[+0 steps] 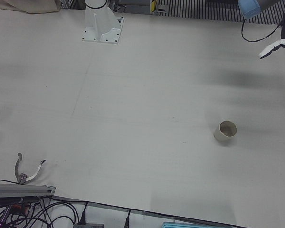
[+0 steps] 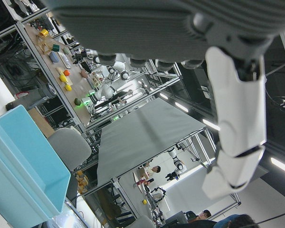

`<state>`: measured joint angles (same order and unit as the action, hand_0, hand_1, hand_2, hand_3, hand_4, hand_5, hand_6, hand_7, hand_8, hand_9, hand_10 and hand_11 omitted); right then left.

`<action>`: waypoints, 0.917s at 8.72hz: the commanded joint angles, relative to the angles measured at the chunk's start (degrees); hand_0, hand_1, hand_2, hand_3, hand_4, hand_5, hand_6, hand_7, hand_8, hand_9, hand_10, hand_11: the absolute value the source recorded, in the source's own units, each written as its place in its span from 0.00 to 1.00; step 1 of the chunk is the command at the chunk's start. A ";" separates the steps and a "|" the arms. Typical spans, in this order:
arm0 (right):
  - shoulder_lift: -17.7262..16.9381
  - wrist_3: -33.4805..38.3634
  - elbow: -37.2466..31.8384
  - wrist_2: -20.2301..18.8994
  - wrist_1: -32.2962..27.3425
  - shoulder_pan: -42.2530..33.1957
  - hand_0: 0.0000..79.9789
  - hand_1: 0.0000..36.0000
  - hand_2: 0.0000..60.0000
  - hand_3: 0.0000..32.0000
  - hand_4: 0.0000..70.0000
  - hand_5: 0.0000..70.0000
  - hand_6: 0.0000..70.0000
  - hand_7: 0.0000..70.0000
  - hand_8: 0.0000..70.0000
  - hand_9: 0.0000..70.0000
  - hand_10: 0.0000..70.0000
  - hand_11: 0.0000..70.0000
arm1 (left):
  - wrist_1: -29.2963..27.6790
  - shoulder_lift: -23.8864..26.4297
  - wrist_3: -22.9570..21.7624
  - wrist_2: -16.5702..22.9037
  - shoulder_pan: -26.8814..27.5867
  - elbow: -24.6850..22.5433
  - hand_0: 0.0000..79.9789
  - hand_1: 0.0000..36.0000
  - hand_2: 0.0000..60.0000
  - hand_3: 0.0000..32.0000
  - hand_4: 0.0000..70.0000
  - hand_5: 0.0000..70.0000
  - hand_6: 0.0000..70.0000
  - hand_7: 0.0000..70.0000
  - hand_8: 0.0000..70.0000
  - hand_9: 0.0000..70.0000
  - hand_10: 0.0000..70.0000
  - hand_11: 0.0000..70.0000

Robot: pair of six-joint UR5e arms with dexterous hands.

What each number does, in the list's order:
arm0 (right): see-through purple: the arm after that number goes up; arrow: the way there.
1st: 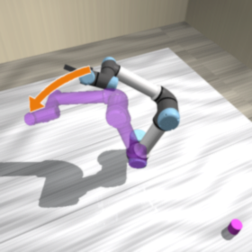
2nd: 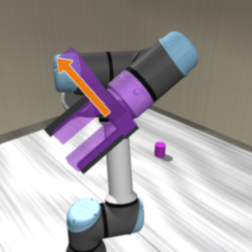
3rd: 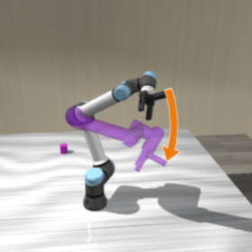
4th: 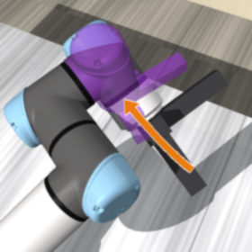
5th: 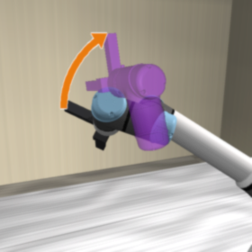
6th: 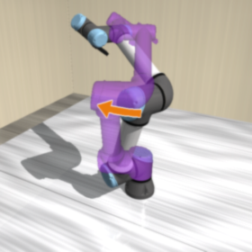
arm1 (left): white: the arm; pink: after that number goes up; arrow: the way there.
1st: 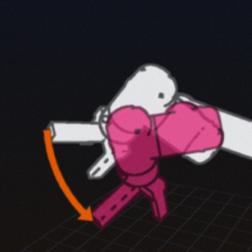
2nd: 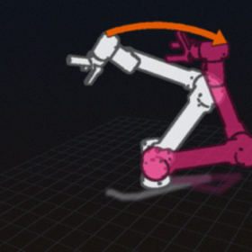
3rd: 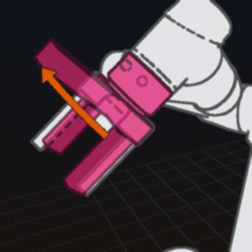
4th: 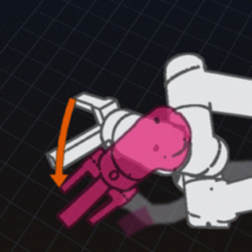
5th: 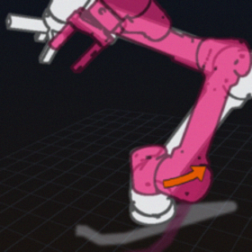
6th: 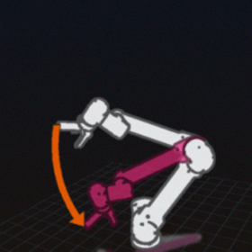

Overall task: Pour water
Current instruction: 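Close the left hand around the beige cup at the table edge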

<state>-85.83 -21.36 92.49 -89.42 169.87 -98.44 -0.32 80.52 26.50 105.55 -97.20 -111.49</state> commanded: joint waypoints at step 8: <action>-0.13 -0.35 -0.30 0.04 1.77 2.28 0.58 0.45 0.37 0.12 0.11 0.16 0.03 0.12 0.00 0.00 0.00 0.00 | -8.89 0.68 -2.96 -7.01 9.55 11.88 0.85 0.61 0.00 0.16 0.00 0.00 0.00 0.00 0.00 0.00 0.00 0.03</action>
<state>-86.10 -21.59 92.27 -89.36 170.31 -97.09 -4.52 80.00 22.73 102.41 -89.69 -105.06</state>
